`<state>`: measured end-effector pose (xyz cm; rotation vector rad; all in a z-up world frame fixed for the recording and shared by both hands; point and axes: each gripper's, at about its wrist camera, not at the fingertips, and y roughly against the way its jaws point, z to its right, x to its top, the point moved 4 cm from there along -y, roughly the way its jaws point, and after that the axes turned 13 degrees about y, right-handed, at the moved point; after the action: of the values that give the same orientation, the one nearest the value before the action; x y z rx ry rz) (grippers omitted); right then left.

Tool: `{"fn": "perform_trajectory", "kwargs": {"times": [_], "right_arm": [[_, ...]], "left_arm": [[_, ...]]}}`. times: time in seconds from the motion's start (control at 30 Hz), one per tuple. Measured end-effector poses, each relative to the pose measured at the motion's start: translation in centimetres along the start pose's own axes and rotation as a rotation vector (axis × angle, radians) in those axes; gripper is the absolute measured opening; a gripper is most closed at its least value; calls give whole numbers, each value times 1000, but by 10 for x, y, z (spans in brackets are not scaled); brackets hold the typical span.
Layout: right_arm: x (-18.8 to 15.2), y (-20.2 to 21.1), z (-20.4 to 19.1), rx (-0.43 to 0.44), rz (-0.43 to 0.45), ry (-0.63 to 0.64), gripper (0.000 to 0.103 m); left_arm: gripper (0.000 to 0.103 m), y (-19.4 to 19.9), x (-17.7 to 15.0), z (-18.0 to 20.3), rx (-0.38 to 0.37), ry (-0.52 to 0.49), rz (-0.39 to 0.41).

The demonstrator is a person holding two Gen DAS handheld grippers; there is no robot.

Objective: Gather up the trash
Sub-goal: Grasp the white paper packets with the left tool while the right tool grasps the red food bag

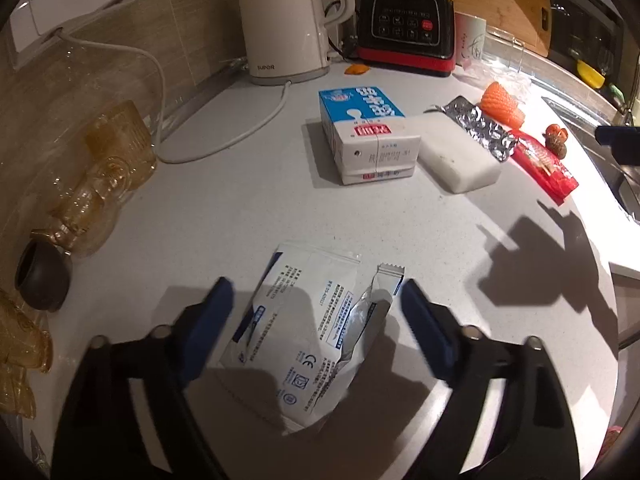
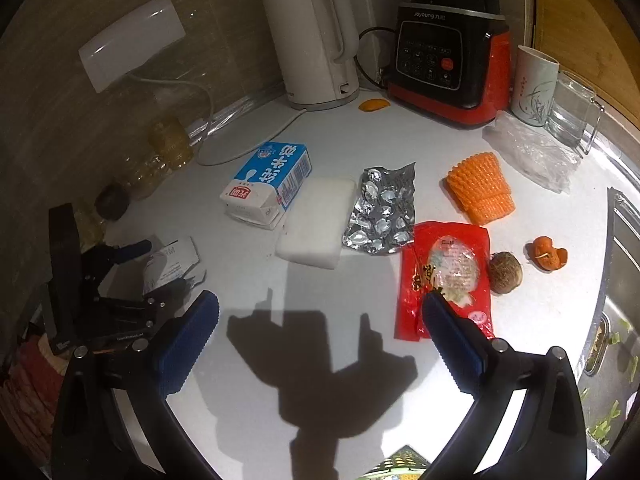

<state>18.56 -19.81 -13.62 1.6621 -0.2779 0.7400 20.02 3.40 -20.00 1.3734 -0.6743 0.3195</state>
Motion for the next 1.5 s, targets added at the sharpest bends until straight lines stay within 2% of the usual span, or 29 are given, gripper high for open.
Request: {"fn": "perform_trajectory", "kwargs": {"times": [0.07,0.17,0.37,0.47,0.73,0.93,1.27,1.5], "right_arm": [[5,-9,0,5,-5,-6,101],[9,-19,-1,2,-10,-1,101],[1,-24,8,-29,-12,-17,101],[-11,-19,25,-84,-18,-35,101],[-45,-23,83,-178,-59,-138,101],[-43,-41,89,-207,-75,-129,101],[-42,-62,79,-267,-124,-125,100],[-42,-66,77,-293,-133,-99,76]], "left_arm": [[57,-5,-2,0,3,-1,-11],[44,-10,-5,1,-12,17,-29],[26,-8,-7,6,-4,49,-33],[21,-5,-6,13,-42,87,-42],[20,16,3,65,-199,163,-26],[20,21,7,97,-286,235,-50],[20,27,5,98,-283,254,-55],[20,26,3,91,-279,277,-64]]}}
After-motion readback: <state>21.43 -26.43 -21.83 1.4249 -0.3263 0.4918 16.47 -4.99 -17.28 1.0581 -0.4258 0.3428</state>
